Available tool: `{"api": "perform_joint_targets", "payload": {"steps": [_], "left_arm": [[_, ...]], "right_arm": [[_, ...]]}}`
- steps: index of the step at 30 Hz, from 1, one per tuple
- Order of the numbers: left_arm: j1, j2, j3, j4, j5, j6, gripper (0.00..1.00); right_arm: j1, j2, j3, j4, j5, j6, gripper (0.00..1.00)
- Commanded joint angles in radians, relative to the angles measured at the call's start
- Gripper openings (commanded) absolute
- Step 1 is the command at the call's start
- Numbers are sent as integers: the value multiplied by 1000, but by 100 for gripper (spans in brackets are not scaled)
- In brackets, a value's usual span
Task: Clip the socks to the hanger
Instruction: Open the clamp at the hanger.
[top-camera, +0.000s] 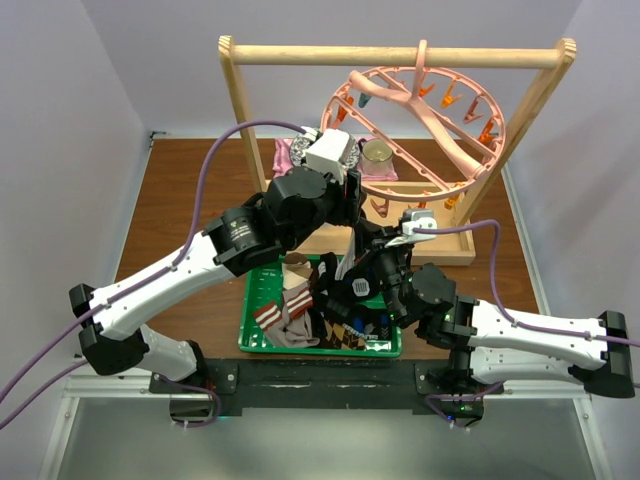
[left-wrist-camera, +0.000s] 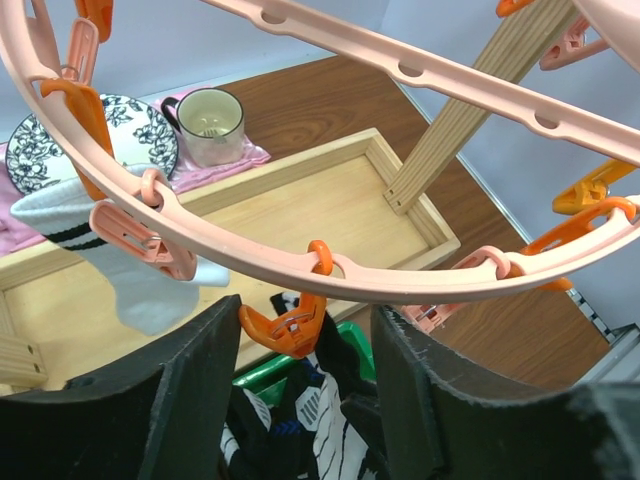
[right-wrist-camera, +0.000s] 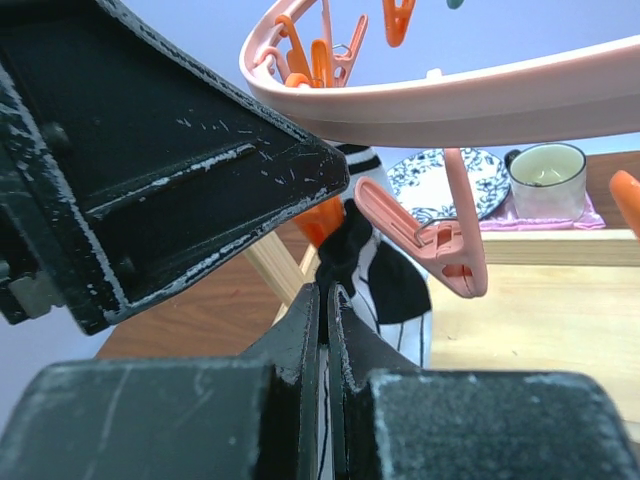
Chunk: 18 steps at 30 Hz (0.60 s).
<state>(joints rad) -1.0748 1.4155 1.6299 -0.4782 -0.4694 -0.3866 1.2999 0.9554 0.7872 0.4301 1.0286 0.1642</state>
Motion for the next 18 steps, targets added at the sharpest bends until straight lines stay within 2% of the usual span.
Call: {"api": "perform_joint_targets", "payload": {"steps": [1,3,13,18], "left_arm": [[-4,7,42,62,-31,-21,56],[-4,7,42,64,-34,-20,53],[-4,2,41,69,-43,-15,50],[-4,-3,36,69,-44,-18,36]], "right_arm": [[-4,-6,41,22,-5,44,0],[-2,-7,41,24,-9,49,0],[-2,-3,40,18,-19,74,0],[-2,-1,38,19,-24,87,0]]}}
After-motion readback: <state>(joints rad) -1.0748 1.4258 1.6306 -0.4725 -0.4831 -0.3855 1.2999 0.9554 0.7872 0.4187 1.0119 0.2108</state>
